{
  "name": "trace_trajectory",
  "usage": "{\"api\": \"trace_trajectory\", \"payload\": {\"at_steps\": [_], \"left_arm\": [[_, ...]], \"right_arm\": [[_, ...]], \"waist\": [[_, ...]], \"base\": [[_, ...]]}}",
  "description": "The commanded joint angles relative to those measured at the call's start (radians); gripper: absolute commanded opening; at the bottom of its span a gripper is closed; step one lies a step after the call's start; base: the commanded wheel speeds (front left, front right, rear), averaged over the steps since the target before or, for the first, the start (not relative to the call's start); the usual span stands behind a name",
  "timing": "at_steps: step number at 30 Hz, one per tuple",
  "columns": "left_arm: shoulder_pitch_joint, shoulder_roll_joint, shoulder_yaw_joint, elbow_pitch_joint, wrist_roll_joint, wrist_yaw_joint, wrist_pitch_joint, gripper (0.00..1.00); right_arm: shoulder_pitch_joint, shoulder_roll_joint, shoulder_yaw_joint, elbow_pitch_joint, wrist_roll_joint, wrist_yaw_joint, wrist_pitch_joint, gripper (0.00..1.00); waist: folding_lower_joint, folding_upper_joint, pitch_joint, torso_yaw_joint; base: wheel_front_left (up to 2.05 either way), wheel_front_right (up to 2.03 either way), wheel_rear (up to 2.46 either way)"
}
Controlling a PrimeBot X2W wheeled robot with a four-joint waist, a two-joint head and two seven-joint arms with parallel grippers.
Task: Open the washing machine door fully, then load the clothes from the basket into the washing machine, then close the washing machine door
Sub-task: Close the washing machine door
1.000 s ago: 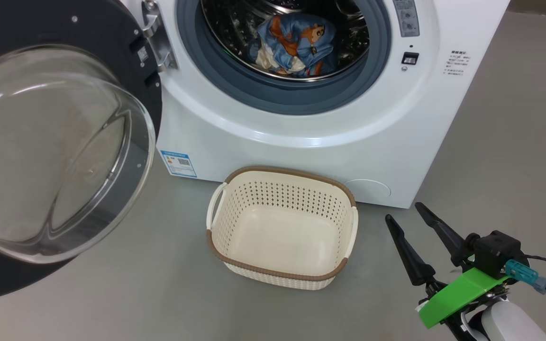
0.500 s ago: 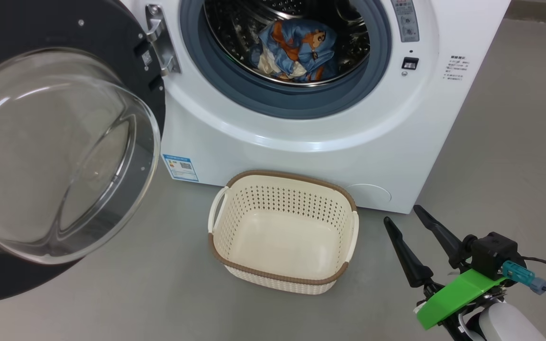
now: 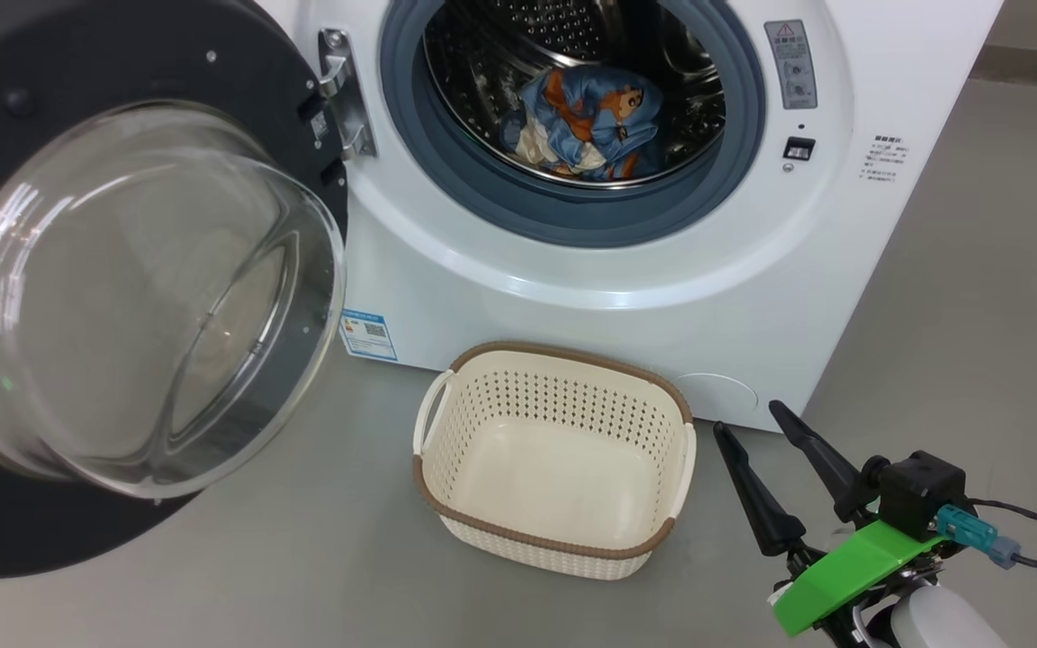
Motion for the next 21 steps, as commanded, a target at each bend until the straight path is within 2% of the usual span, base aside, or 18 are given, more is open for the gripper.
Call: {"api": "trace_trajectory", "payload": {"at_steps": [1, 14, 21], "left_arm": [[0.012, 0.026, -0.001, -0.027, -0.011, -0.007, 0.028, 0.00], [0.113, -0.014, -0.036, -0.164, -0.066, -0.007, 0.211, 0.00], [0.162, -0.048, -0.059, -0.260, -0.079, 0.013, 0.285, 0.00]], "right_arm": [[-0.001, 0.003, 0.014, -0.019, 0.010, 0.002, -0.005, 1.00], [0.029, 0.029, 0.005, -0.021, 0.020, 0.002, -0.005, 1.00], [0.040, 0.040, -0.002, -0.030, 0.021, 0.002, -0.005, 1.00]], "waist": [[0.0000, 0.0000, -0.006, 0.004], [0.0000, 0.0000, -0.054, 0.020], [0.0000, 0.0000, -0.063, 0.015]], "base": [[0.00, 0.00, 0.00], [0.00, 0.00, 0.00], [0.00, 0.00, 0.00]]}}
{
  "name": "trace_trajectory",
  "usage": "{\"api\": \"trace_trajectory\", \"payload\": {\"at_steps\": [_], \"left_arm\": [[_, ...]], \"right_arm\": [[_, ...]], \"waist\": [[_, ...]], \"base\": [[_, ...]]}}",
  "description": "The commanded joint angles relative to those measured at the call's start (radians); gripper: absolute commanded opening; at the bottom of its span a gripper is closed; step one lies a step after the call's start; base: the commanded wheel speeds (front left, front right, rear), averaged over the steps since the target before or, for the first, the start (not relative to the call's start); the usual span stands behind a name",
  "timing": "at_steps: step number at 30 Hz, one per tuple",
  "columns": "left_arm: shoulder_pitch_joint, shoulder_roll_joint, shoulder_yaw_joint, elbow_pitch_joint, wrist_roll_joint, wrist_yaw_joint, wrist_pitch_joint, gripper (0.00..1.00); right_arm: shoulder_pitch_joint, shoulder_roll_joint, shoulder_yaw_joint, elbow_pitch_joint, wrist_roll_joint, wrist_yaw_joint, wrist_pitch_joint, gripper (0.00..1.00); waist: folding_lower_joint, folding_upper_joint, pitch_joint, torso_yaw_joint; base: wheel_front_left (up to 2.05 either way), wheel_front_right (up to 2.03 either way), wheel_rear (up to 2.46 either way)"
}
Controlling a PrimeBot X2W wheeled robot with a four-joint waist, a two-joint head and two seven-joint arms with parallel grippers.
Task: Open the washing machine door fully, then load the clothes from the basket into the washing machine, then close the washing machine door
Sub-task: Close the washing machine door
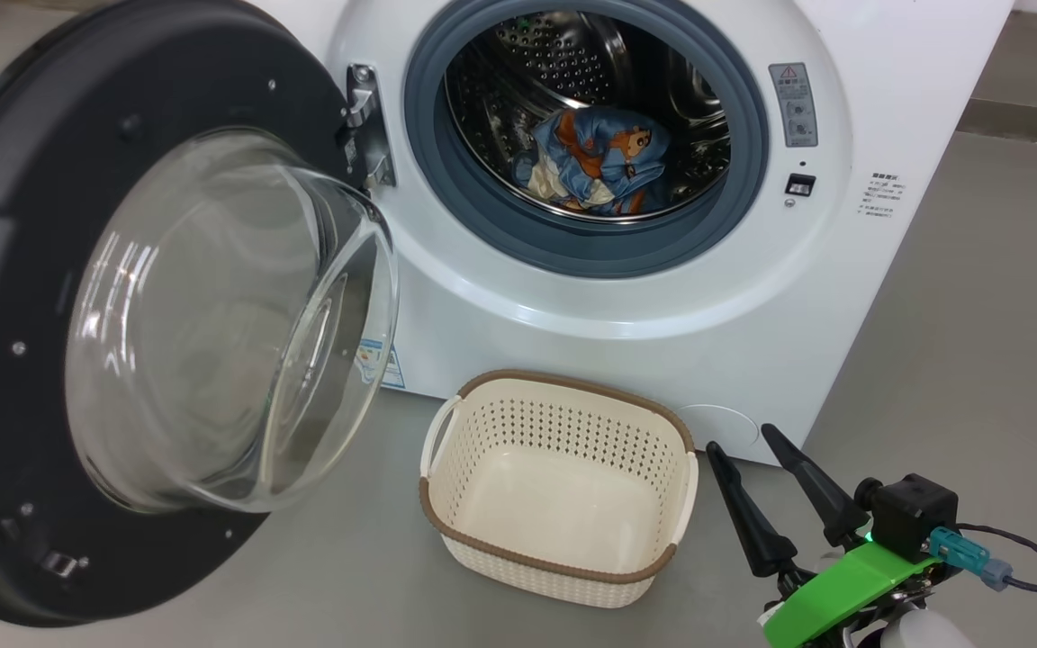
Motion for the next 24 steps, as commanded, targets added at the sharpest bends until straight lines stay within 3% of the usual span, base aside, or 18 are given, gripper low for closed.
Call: {"api": "trace_trajectory", "payload": {"at_steps": [1, 12, 17, 19, 24], "left_arm": [[0.003, 0.023, 0.018, -0.059, -0.023, 0.006, 0.032, 0.00], [0.140, -0.045, 0.043, -0.358, -0.121, 0.123, 0.170, 0.00], [0.188, -0.078, 0.033, -0.494, -0.147, 0.178, 0.214, 0.00], [0.220, -0.104, 0.016, -0.601, -0.153, 0.220, 0.235, 0.00], [0.256, -0.130, -0.005, -0.728, -0.160, 0.263, 0.257, 0.00]], "right_arm": [[-0.002, 0.002, 0.010, -0.029, 0.013, 0.002, -0.005, 1.00], [0.011, 0.009, -0.015, -0.043, 0.009, 0.002, -0.005, 1.00], [0.013, 0.008, -0.020, -0.042, 0.008, 0.002, -0.005, 1.00], [0.010, 0.009, -0.022, -0.044, 0.007, 0.002, -0.005, 1.00], [0.010, 0.011, -0.022, -0.045, 0.007, 0.002, -0.005, 1.00]], "waist": [[0.0000, 0.0000, -0.002, -0.003], [0.0000, 0.0000, -0.006, -0.030], [0.0000, 0.0000, -0.009, -0.038], [0.0000, 0.0000, -0.010, -0.048], [0.0000, 0.0000, -0.012, -0.071]], "base": [[0.00, 0.00, 0.00], [0.00, 0.00, 0.00], [0.00, 0.00, 0.00], [0.00, 0.00, 0.00], [0.00, 0.00, 0.00]]}}
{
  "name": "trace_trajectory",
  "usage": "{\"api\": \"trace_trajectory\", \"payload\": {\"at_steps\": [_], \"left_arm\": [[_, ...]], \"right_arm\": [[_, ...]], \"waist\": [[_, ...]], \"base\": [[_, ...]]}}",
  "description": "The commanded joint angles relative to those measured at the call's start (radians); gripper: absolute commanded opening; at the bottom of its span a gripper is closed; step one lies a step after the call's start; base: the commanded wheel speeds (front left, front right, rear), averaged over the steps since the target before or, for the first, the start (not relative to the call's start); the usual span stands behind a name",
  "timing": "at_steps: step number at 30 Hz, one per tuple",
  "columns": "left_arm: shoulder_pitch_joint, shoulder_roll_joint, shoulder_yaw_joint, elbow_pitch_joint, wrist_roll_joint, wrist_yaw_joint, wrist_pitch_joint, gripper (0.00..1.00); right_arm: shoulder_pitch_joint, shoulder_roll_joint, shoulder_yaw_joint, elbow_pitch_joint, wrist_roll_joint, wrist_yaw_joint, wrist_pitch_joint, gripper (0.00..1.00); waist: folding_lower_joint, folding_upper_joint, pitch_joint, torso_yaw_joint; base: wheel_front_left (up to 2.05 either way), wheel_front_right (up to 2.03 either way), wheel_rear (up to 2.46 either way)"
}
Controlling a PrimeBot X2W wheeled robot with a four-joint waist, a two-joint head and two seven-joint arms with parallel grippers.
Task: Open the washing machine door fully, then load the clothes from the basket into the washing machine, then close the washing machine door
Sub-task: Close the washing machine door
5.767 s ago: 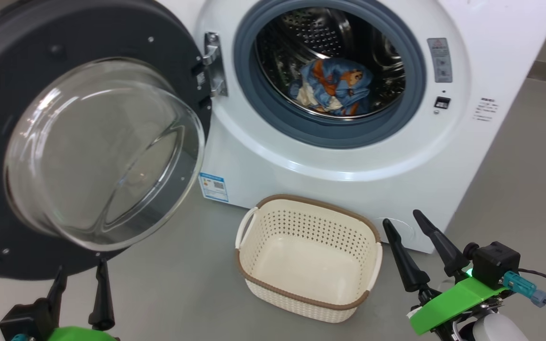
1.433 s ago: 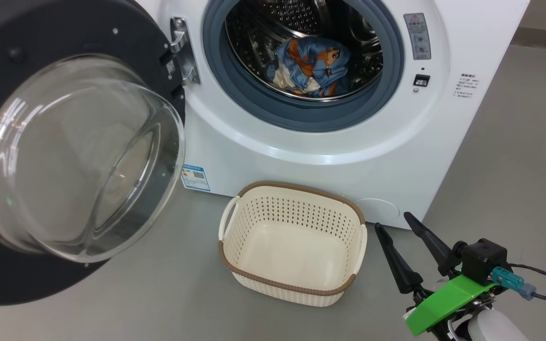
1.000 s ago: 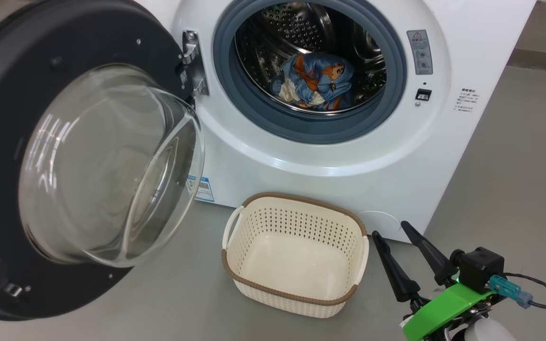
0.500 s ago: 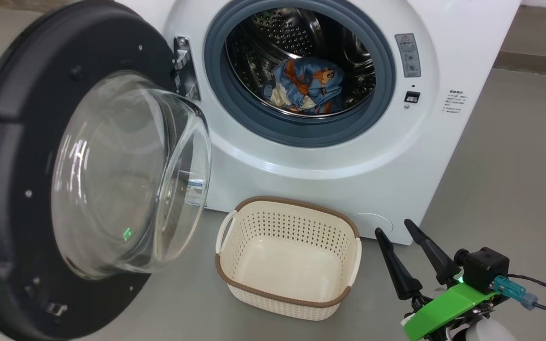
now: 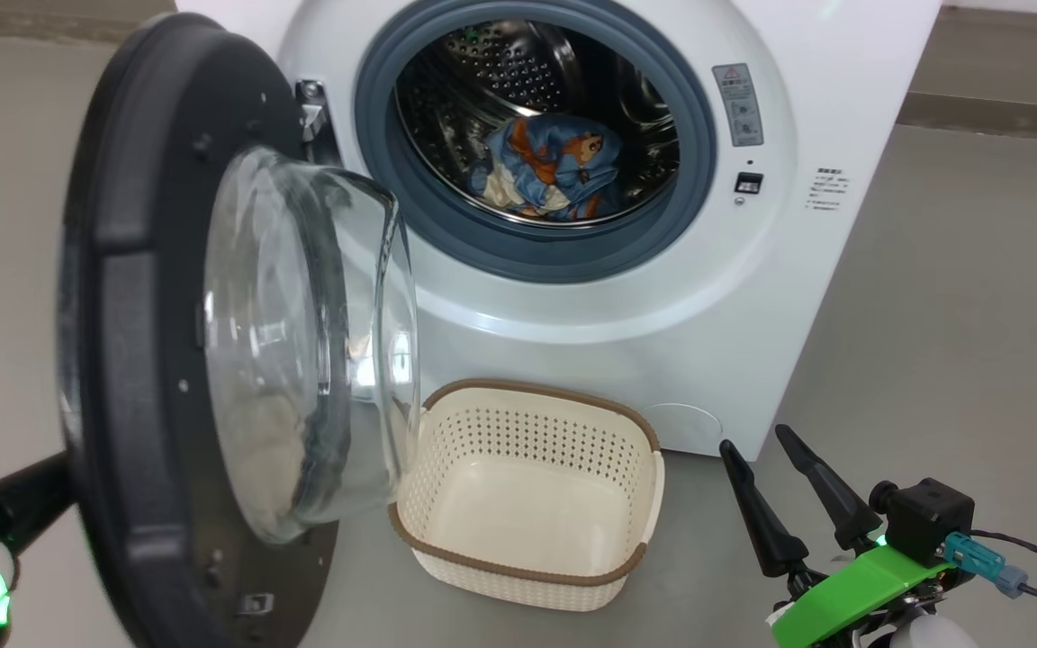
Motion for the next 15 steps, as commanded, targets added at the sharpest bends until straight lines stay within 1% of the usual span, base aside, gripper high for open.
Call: {"api": "trace_trajectory", "payload": {"at_steps": [1, 6, 12, 15], "left_arm": [[-0.018, 0.024, 0.020, -0.065, -0.010, 0.007, 0.020, 0.00], [0.006, -0.004, -0.005, -0.160, 0.003, 0.034, 0.014, 0.00], [0.012, -0.049, -0.024, -0.214, 0.002, 0.054, -0.003, 0.00], [0.011, -0.064, -0.024, -0.228, 0.004, 0.056, -0.017, 0.00]], "right_arm": [[-0.011, -0.002, 0.016, -0.027, 0.007, 0.002, -0.005, 1.00], [-0.015, -0.002, 0.015, -0.026, 0.007, 0.002, -0.005, 1.00], [-0.018, -0.003, 0.011, -0.028, 0.004, 0.002, -0.005, 1.00], [-0.017, -0.003, 0.009, -0.029, 0.003, 0.002, -0.005, 1.00]], "waist": [[0.0000, -0.0001, 0.000, -0.014], [0.0000, -0.0001, 0.001, -0.052], [0.0000, -0.0001, 0.002, -0.115], [0.0000, -0.0001, 0.003, -0.150]], "base": [[0.00, 0.00, 0.00], [0.00, 0.00, 0.00], [0.00, 0.00, 0.00], [0.00, 0.00, 0.00]]}}
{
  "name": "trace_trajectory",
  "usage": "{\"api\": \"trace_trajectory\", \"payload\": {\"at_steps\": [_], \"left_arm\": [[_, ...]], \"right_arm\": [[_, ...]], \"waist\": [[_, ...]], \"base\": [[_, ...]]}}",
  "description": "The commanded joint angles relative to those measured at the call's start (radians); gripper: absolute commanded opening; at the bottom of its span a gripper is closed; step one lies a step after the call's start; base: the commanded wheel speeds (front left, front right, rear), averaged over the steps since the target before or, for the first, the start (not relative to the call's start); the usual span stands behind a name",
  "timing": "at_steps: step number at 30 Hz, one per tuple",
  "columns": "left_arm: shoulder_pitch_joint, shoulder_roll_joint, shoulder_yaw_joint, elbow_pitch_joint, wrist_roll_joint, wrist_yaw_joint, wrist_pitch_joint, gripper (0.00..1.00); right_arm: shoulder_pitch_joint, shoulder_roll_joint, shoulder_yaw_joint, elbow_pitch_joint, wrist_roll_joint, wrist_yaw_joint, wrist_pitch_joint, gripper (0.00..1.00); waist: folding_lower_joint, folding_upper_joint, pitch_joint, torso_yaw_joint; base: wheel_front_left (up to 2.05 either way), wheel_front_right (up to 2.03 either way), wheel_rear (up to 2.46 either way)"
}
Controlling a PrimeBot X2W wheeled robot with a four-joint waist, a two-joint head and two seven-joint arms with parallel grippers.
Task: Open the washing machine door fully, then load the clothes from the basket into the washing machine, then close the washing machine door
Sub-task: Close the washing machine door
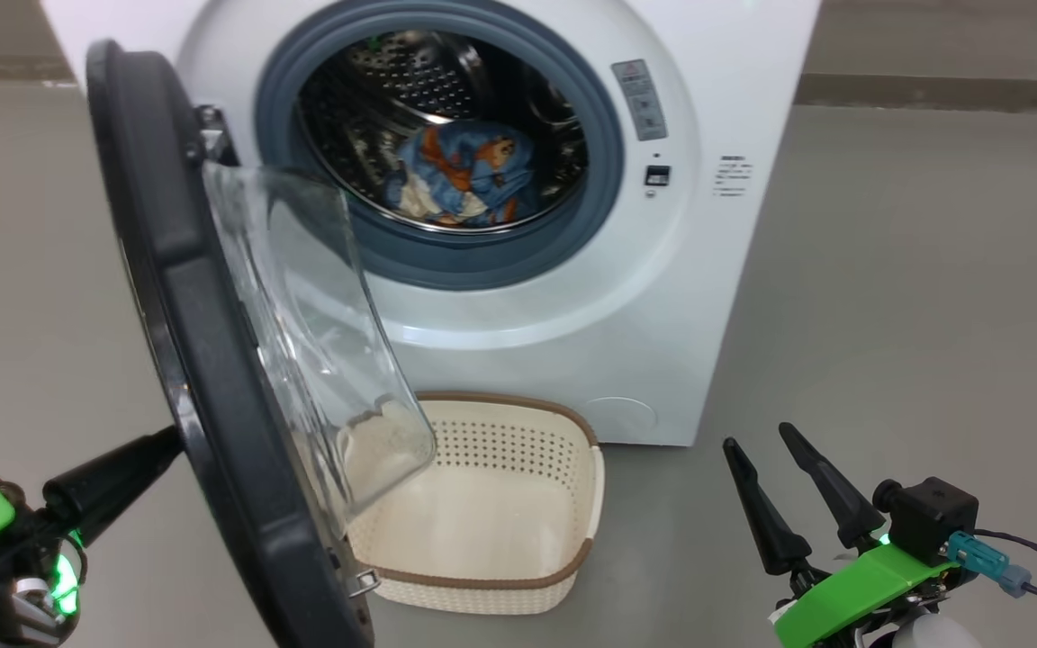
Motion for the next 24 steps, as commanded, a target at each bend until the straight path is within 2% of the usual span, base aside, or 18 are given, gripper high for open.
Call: {"api": "trace_trajectory", "payload": {"at_steps": [1, 6, 14, 19, 24], "left_arm": [[-0.032, 0.015, 0.027, -0.042, 0.000, -0.002, -0.001, 0.00], [-0.032, -0.014, 0.023, -0.064, 0.004, -0.004, -0.027, 0.00], [-0.052, -0.055, 0.025, -0.049, 0.022, -0.045, -0.087, 0.00], [-0.060, -0.058, 0.026, -0.027, 0.032, -0.061, -0.101, 0.00], [-0.060, -0.058, 0.027, -0.025, 0.035, -0.065, -0.106, 0.00]], "right_arm": [[-0.017, -0.005, 0.016, -0.028, 0.003, 0.002, -0.005, 1.00], [-0.019, -0.009, 0.016, -0.030, 0.003, 0.002, -0.005, 1.00], [-0.028, -0.017, 0.018, -0.030, 0.002, 0.002, -0.005, 1.00], [-0.028, -0.019, 0.017, -0.031, 0.003, 0.002, -0.005, 1.00], [-0.025, -0.020, 0.013, -0.032, 0.004, 0.002, -0.005, 1.00]], "waist": [[0.0000, 0.0000, 0.001, -0.045], [0.0000, 0.0000, 0.003, -0.102], [0.0000, 0.0000, 0.010, -0.185], [0.0000, 0.0000, 0.017, -0.225], [0.0000, 0.0000, 0.021, -0.238]], "base": [[0.00, 0.00, 0.00], [0.00, 0.00, 0.00], [0.00, 0.00, 0.00], [0.00, 0.00, 0.00], [0.00, 0.00, 0.00]]}}
